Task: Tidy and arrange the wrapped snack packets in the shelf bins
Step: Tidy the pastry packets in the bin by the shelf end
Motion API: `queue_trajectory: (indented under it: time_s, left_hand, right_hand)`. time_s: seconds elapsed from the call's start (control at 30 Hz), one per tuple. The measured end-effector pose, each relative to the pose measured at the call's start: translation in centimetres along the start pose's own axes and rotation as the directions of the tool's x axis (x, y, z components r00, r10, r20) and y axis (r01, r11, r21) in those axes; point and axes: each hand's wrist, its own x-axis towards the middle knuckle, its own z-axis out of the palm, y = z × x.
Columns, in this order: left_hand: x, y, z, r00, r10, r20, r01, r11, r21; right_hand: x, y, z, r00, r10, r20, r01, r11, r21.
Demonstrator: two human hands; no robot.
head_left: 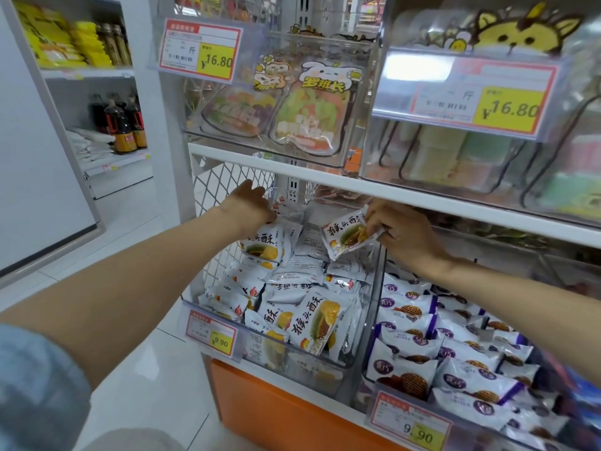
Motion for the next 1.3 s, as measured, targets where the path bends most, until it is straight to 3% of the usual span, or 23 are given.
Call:
queue_trajectory:
  time_s: [0.13,0.23,0.3,0.33,0.37,0.4,0.43,0.47,0.5,0.53,0.67,0.7,0.77,0.8,0.87,0.97,1.03,1.17,1.3]
  left_hand:
    - [0.2,1.2,0.1,0.998,-0.070,-0.007,0.070,0.997,0.044]
    - [-0.2,1.8,0.4,0.987,-0.122,-0.102,0.127,0.991,0.049]
    - [-0.2,1.5,0.7,0.944,-0.202,-0.260,0.184,0.979,-0.093]
    - [-0.4,1.3,0.2,0.901,-0.281,-0.331,0.200,0.945,-0.258]
    - [-0.7,1.2,-0.3,0.868,-0.381,-0.319,0.176,0.836,-0.520]
    - [-1.1,1.2,-1.6,0.871,-0.470,-0.145,0.184,0.584,-0.790]
    - [-1.3,1.5,-2.5,0.905,-0.411,0.105,0.209,0.215,-0.954]
    - [-1.4,1.7,-3.2,0.931,-0.238,0.278,0.258,-0.113,-0.960]
    - [-1.4,1.9,-3.5,0.947,-0.121,0.298,0.254,-0.285,-0.924]
    - [-1.5,2.0,-3.7,0.962,-0.059,0.266,0.234,-0.319,-0.918]
    - [-2.2,0.2,-3.0,0.970,-0.098,0.224,0.220,-0.053,-0.974]
    - [-2.2,-0.7,-2.7,0.968,-0.130,0.214,0.221,0.041,-0.974]
    - [-2.3,-2.2,-2.2,0.970,-0.185,0.157,0.216,0.366,-0.905]
    - [-2.3,-2.7,-1.8,0.975,-0.181,0.132,0.207,0.503,-0.839]
    - [-2.2,-3.2,-1.2,0.984,-0.140,0.107,0.174,0.675,-0.717]
    - [-1.9,-2.4,-0.4,0.993,-0.079,0.089,0.118,0.754,-0.647]
    - [-1.6,-1.7,0.0,0.996,-0.062,0.060,0.086,0.768,-0.635]
    - [-1.7,-0.6,0.5,0.999,-0.038,0.021,0.044,0.828,-0.560]
    - [-2.3,0.0,1.4,0.991,-0.055,-0.123,-0.012,0.873,-0.487]
  right_hand:
    - [-0.5,-0.1,0.0,0.998,0.040,0.038,-0.040,0.999,0.003]
    - [-0.6,-0.5,0.1,0.997,-0.054,0.057,0.055,0.998,-0.017]
    - [-0.4,-0.4,0.4,0.988,-0.144,0.046,0.146,0.989,-0.031]
    - [-0.2,-0.5,0.5,0.987,-0.156,0.035,0.157,0.987,-0.028]
    - [-0.1,-0.6,0.6,0.987,-0.159,0.021,0.159,0.987,-0.017]
    - [0.2,-0.9,0.8,0.986,-0.168,0.006,0.168,0.986,-0.004]
    - [0.4,-1.2,1.0,0.984,-0.179,-0.011,0.179,0.984,0.013]
    - [0.7,-1.6,1.2,0.981,-0.194,-0.020,0.194,0.980,0.040]
    - [1.0,-2.0,1.4,0.977,-0.211,-0.013,0.211,0.974,0.076]
    - [1.3,-2.4,1.6,0.971,-0.238,0.009,0.235,0.965,0.117]
    - [1.6,-3.0,2.4,0.919,-0.343,0.195,0.329,0.939,0.102]
    - [1.5,-3.0,2.7,0.936,-0.266,0.231,0.254,0.964,0.082]
    - [1.7,-3.3,2.9,0.954,-0.026,0.298,0.003,0.997,0.076]
    - [1.9,-3.4,3.1,0.922,0.077,0.380,-0.118,0.989,0.085]
    - [2.6,-2.9,3.7,0.804,0.162,0.573,-0.229,0.972,0.047]
    - [3.7,-2.9,4.5,0.623,0.201,0.756,-0.262,0.964,-0.040]
    - [4.0,-3.1,5.0,0.576,0.200,0.793,-0.275,0.960,-0.042]
    - [4.0,-3.3,5.6,0.553,0.190,0.811,-0.243,0.968,-0.060]
    - [3.8,-3.5,5.7,0.644,0.166,0.747,-0.113,0.986,-0.121]
